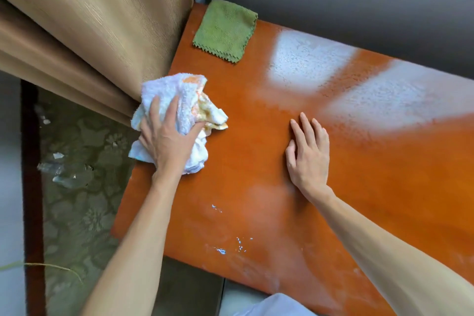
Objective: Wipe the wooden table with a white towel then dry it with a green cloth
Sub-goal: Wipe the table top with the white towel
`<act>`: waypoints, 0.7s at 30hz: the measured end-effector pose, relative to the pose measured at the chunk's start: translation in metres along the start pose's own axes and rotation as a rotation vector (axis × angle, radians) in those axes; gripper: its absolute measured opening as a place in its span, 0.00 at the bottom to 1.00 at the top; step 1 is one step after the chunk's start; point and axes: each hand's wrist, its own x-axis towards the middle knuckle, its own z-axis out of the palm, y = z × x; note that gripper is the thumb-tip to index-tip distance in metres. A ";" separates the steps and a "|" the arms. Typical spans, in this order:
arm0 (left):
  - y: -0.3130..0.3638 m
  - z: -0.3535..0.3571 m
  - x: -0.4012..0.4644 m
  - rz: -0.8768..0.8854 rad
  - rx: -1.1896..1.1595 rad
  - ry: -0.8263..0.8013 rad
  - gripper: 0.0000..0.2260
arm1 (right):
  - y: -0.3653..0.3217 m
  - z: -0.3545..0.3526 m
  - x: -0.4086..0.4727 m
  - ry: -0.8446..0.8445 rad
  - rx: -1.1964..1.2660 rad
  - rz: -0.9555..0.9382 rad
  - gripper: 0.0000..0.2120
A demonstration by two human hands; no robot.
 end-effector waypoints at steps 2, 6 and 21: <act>0.006 0.005 -0.025 -0.039 -0.001 0.009 0.33 | 0.000 0.000 0.000 -0.007 -0.007 0.004 0.22; 0.024 0.018 -0.086 0.090 0.029 0.045 0.32 | 0.001 0.001 0.000 -0.010 -0.002 0.012 0.23; 0.076 0.016 0.007 0.391 0.117 -0.154 0.40 | 0.000 -0.002 -0.001 -0.008 0.030 0.008 0.24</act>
